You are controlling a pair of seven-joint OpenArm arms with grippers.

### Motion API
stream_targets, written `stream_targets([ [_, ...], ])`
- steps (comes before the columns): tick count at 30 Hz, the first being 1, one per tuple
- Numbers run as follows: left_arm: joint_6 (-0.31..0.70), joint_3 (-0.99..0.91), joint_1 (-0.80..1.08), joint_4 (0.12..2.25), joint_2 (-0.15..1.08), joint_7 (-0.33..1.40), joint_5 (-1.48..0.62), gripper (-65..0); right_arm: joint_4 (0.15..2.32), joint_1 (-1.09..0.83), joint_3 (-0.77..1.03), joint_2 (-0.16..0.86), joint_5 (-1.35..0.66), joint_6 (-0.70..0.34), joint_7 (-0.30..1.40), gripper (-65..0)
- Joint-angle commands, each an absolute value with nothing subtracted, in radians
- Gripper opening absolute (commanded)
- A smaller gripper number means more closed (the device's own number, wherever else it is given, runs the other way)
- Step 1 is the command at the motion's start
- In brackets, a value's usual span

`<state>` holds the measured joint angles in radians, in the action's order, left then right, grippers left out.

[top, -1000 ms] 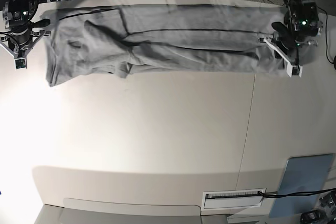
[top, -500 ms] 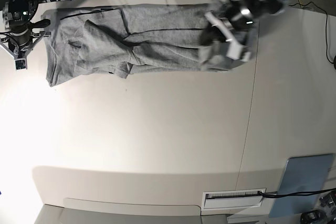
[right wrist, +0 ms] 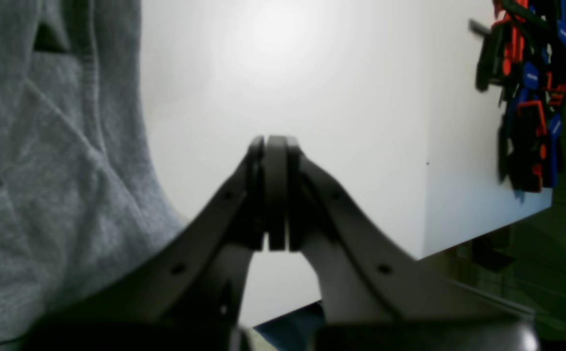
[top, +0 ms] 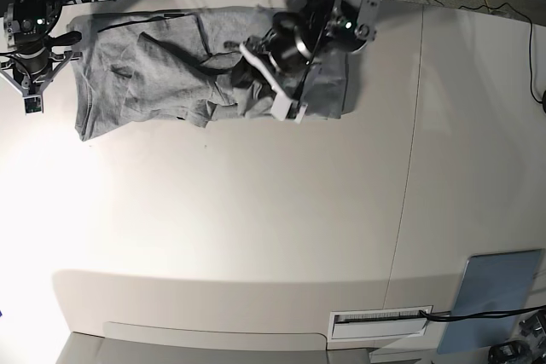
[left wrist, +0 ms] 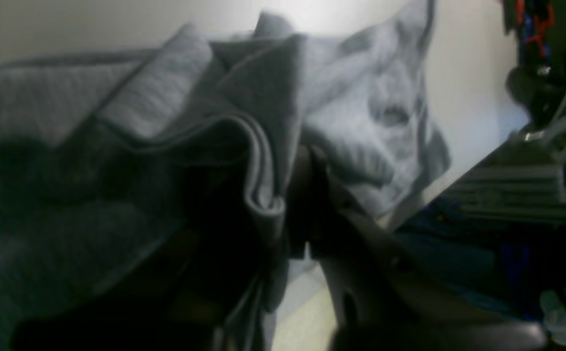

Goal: Fold the T-shirt properly

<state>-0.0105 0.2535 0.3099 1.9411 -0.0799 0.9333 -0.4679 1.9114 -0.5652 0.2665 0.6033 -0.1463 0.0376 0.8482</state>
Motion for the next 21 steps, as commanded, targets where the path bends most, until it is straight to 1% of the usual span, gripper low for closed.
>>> stream_targets([
  [1,-0.004,0.26,0.3,1.95,-0.1,0.919,-0.487,-65.0,1.924,-0.562,0.278,0.624,-0.134,0.049,0.827,-65.0],
  [6,-0.002,0.26,0.29,1.942,-0.102,0.918,-0.496,-65.0,1.924,-0.562,0.278,0.624,-0.134,0.049,0.826,-65.0],
  [7,0.012,0.26,0.29,1.942,-0.102,0.914,-0.51,-65.0,1.924,-0.562,0.278,0.624,-0.134,0.049,0.826,-65.0],
  [8,0.046,0.26,0.29,1.942,-0.102,0.904,-0.519,-63.6,1.924,-0.562,0.278,0.624,-0.134,0.049,0.825,-65.0],
  [11,0.165,0.26,0.29,1.942,-0.103,0.878,-0.569,-39.0,1.924,-0.562,0.278,0.624,-0.134,0.049,0.825,-65.0],
  [12,0.181,0.26,0.29,1.942,-0.103,0.867,-0.582,-32.7,1.924,-0.562,0.278,0.624,-0.134,0.049,0.825,-65.0],
  [13,0.185,0.26,0.289,1.942,-0.103,0.863,-0.592,-30.2,1.924,-0.562,0.278,0.624,-0.134,0.049,0.825,-65.0],
  [19,0.185,0.26,0.27,1.942,-0.102,0.864,-0.594,-30.2,1.924,-0.562,0.278,0.624,-0.133,0.049,0.81,-65.0],
  [21,0.186,0.26,0.262,1.942,-0.102,0.865,-0.575,-30.2,1.924,-0.563,0.278,0.624,-0.093,0.05,0.781,-65.0],
])
